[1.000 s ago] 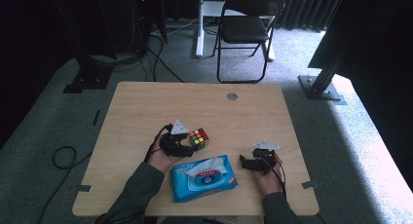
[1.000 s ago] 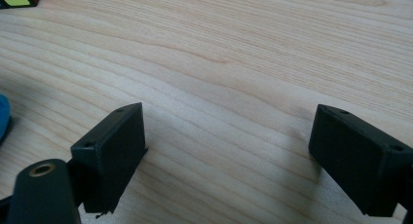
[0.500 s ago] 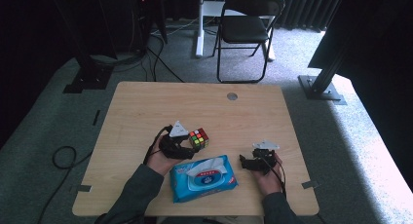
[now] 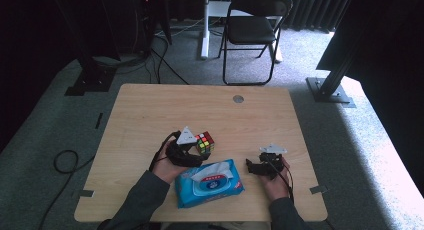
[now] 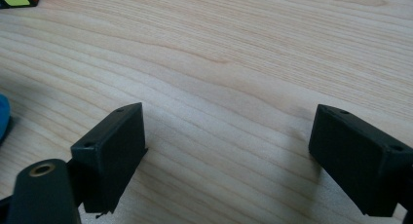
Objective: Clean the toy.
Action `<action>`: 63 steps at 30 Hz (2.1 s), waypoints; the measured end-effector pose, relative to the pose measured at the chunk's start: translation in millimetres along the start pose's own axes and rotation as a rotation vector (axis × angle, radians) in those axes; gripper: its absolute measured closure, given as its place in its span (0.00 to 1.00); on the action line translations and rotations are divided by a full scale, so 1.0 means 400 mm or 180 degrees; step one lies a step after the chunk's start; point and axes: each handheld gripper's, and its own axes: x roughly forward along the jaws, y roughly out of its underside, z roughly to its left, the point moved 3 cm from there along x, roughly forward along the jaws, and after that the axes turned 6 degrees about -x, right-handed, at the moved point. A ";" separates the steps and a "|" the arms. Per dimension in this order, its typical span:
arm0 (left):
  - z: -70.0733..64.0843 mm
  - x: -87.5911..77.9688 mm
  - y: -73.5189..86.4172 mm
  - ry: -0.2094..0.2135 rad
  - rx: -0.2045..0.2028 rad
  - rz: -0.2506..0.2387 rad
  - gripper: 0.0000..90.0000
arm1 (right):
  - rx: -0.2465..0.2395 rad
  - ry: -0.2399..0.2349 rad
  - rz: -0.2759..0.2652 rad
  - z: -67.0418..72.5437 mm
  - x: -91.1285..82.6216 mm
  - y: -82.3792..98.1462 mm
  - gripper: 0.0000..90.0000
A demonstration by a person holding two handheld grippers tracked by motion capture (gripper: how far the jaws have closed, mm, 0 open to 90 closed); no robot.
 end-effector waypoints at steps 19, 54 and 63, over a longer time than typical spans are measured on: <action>-0.035 0.020 -0.015 0.0207 0.0150 0.0102 0.37 | -0.0001 -0.0001 0.0000 0.000 0.000 0.000 0.14; -0.092 0.067 -0.029 0.0610 0.0395 0.0289 0.41 | -0.0006 0.0000 0.0001 0.000 0.000 0.000 0.15; -0.100 0.076 -0.027 0.0738 0.0393 0.0272 0.43 | -0.0004 -0.0001 0.0001 0.000 0.000 0.000 0.15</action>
